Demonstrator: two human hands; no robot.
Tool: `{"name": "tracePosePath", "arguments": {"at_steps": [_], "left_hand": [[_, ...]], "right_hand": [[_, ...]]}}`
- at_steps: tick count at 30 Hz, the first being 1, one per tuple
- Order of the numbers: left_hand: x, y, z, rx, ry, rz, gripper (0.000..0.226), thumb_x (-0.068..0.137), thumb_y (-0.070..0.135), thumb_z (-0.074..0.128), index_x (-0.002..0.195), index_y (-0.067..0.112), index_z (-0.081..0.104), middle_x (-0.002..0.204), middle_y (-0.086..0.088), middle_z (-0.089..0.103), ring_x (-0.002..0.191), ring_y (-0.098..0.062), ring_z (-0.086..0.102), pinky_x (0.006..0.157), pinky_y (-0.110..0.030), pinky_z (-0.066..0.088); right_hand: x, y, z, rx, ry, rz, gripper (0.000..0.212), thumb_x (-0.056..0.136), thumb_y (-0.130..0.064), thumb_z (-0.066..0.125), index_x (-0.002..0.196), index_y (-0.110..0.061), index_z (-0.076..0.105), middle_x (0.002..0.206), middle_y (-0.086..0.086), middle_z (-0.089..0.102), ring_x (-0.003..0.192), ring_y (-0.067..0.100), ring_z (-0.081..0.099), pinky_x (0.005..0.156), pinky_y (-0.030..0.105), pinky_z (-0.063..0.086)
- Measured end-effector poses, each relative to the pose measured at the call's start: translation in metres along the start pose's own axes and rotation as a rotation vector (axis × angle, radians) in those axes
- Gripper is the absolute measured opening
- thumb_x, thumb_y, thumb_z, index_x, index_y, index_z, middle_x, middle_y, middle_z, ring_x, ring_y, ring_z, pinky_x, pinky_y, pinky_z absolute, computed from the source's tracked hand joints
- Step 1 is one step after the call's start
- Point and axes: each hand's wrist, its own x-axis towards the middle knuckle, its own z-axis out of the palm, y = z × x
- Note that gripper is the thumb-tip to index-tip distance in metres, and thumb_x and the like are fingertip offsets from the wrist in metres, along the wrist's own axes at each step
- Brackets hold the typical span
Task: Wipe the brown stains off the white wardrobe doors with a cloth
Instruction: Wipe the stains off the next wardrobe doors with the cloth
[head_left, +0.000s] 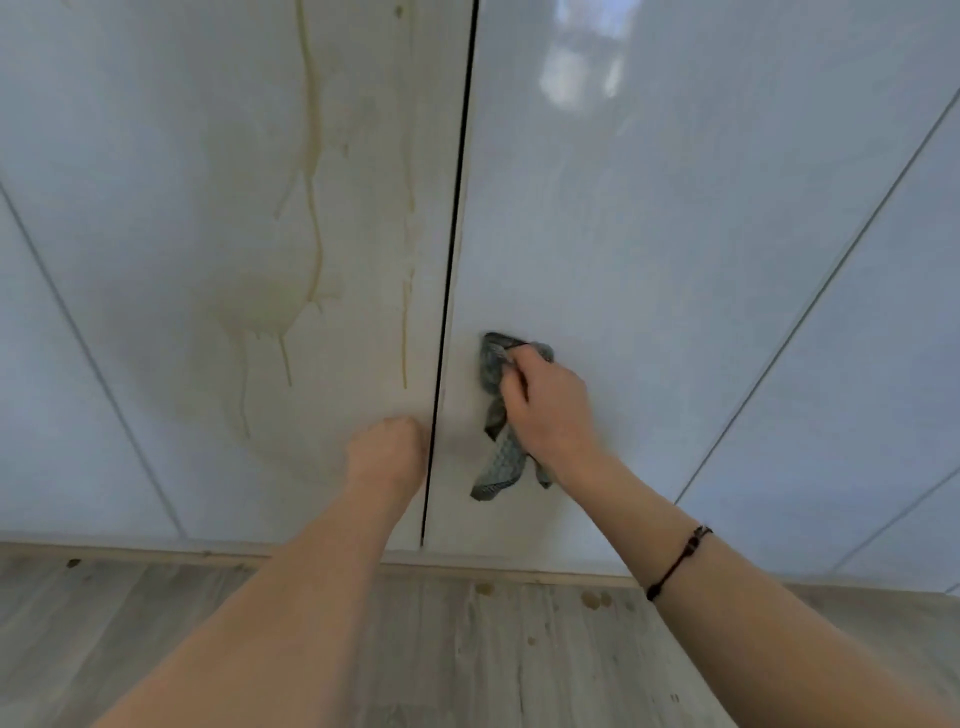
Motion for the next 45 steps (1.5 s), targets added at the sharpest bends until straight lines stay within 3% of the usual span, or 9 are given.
{"name": "tracePosePath", "arguments": {"at_steps": [8,12,15,20,26,28,38,42,45], "left_hand": [[-0.002,-0.009,-0.007,0.082,-0.05,0.141,0.025,0.096,0.013,0.049,0.116,0.014,0.065,0.121,-0.009,0.068,0.112,-0.029,0.065,0.087,-0.036,0.051],[0.005,-0.007,-0.023,-0.071,-0.011,0.153,0.023,0.095,0.019,0.053,0.112,0.014,0.067,0.113,-0.013,0.07,0.105,-0.033,0.067,0.083,-0.038,0.052],[0.007,0.004,-0.048,-0.173,0.128,0.21,0.018,0.091,0.027,0.058,0.093,0.013,0.07,0.093,-0.016,0.071,0.087,-0.036,0.068,0.068,-0.036,0.051],[-0.002,0.015,-0.091,-0.134,0.29,0.213,0.013,0.087,0.01,0.057,0.075,0.016,0.058,0.073,-0.01,0.065,0.071,-0.034,0.064,0.057,-0.035,0.049],[-0.019,0.025,-0.11,-0.198,0.249,0.172,0.016,0.089,0.008,0.055,0.097,0.017,0.065,0.094,-0.009,0.072,0.091,-0.031,0.068,0.069,-0.035,0.05],[-0.023,0.029,-0.114,-0.229,0.25,0.171,0.021,0.089,0.008,0.054,0.104,0.016,0.066,0.098,-0.007,0.072,0.093,-0.03,0.068,0.075,-0.038,0.054],[-0.028,0.047,-0.124,-0.413,0.383,0.102,0.037,0.075,-0.008,0.06,0.109,0.004,0.06,0.104,-0.015,0.06,0.086,-0.037,0.063,0.071,-0.042,0.048],[-0.026,0.056,-0.129,-0.417,0.316,0.032,0.033,0.071,-0.006,0.059,0.104,0.001,0.056,0.107,-0.017,0.057,0.094,-0.039,0.061,0.08,-0.044,0.049],[-0.023,0.061,-0.136,-0.423,0.297,-0.019,0.028,0.076,-0.001,0.059,0.104,0.002,0.055,0.11,-0.015,0.056,0.099,-0.035,0.061,0.083,-0.04,0.049]], "right_hand": [[-0.037,-0.033,0.077,-0.253,-0.563,-0.044,0.023,0.099,-0.025,0.047,0.109,-0.008,0.059,0.104,0.016,0.069,0.091,0.039,0.065,0.064,0.038,0.042],[0.003,-0.041,0.043,-0.102,-0.208,-0.035,0.015,0.097,-0.021,0.047,0.092,-0.011,0.056,0.081,0.014,0.067,0.069,0.036,0.061,0.055,0.034,0.032],[0.033,-0.044,0.004,0.026,0.084,-0.02,0.018,0.094,-0.017,0.047,0.077,-0.018,0.041,0.058,-0.002,0.045,0.052,0.027,0.039,0.053,0.032,0.022],[0.024,0.008,-0.054,-0.056,0.069,0.165,0.018,0.089,-0.022,0.04,0.072,-0.018,0.034,0.058,-0.004,0.038,0.051,0.018,0.038,0.051,0.037,0.035],[-0.017,0.115,-0.131,0.039,0.206,0.79,0.013,0.099,-0.019,0.035,0.096,-0.016,0.047,0.083,0.006,0.059,0.073,0.023,0.057,0.059,0.034,0.041],[-0.018,0.126,-0.149,0.082,0.242,0.848,0.014,0.102,-0.018,0.034,0.097,-0.016,0.047,0.086,0.007,0.06,0.071,0.02,0.055,0.056,0.033,0.038],[0.127,0.031,-0.213,0.051,0.597,0.524,0.018,0.096,-0.02,0.036,0.078,-0.021,0.042,0.073,0.0,0.054,0.059,0.015,0.049,0.051,0.029,0.03],[0.142,-0.04,-0.173,-0.181,0.301,0.122,0.012,0.093,-0.022,0.042,0.086,-0.015,0.05,0.071,0.0,0.056,0.058,0.022,0.054,0.05,0.033,0.039],[0.131,-0.058,-0.151,-0.448,0.082,-0.224,0.016,0.094,-0.025,0.048,0.095,-0.011,0.057,0.081,0.005,0.063,0.066,0.029,0.058,0.052,0.03,0.033]]}}
